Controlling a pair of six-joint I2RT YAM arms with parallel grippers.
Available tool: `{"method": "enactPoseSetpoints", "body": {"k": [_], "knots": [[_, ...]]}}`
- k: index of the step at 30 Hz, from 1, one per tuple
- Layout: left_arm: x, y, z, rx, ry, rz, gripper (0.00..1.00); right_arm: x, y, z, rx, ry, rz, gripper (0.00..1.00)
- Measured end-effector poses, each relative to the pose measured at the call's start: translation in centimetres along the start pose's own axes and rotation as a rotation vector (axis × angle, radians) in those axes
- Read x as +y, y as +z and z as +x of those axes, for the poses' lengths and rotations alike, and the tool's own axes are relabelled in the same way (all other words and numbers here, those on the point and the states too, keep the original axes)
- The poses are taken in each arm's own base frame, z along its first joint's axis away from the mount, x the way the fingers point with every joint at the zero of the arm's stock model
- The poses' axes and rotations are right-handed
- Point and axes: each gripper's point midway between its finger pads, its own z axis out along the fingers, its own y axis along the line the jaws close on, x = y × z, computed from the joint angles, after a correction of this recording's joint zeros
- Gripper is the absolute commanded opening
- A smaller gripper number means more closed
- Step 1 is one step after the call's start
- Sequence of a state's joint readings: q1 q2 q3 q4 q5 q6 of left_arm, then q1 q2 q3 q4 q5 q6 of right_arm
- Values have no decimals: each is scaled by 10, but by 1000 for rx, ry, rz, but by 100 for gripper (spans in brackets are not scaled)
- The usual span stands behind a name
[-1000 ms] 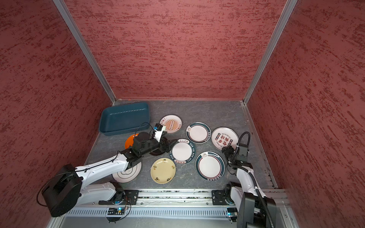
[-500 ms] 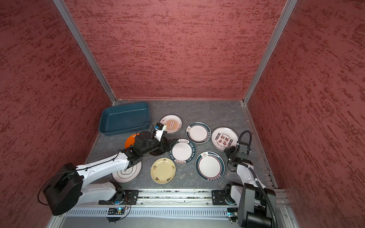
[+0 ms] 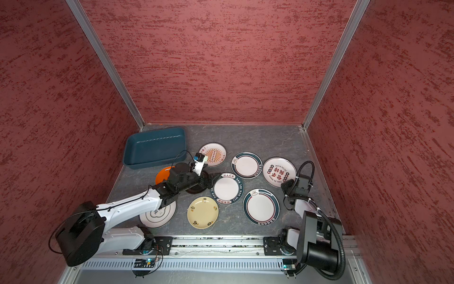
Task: Place the plates into the plastic bin on the countertop
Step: 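Grasp the plate rim with the right gripper and tilt it upright, then carry the upright plate toward the left gripper while left gripper turns to meet it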
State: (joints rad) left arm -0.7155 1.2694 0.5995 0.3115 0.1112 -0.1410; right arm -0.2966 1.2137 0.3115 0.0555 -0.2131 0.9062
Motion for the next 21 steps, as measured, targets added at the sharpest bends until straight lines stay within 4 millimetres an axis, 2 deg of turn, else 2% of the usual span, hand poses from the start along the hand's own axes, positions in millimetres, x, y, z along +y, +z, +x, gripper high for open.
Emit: {"method": "enactPoseSetpoints", "body": {"k": [5,21], "knots": [[1,1,2,9,0,-5,99,-4,1,-3,-3,22,11,16],[3,2,4,16,6,-18,99,4,-1,-18,-38,78,-20,3]]}}
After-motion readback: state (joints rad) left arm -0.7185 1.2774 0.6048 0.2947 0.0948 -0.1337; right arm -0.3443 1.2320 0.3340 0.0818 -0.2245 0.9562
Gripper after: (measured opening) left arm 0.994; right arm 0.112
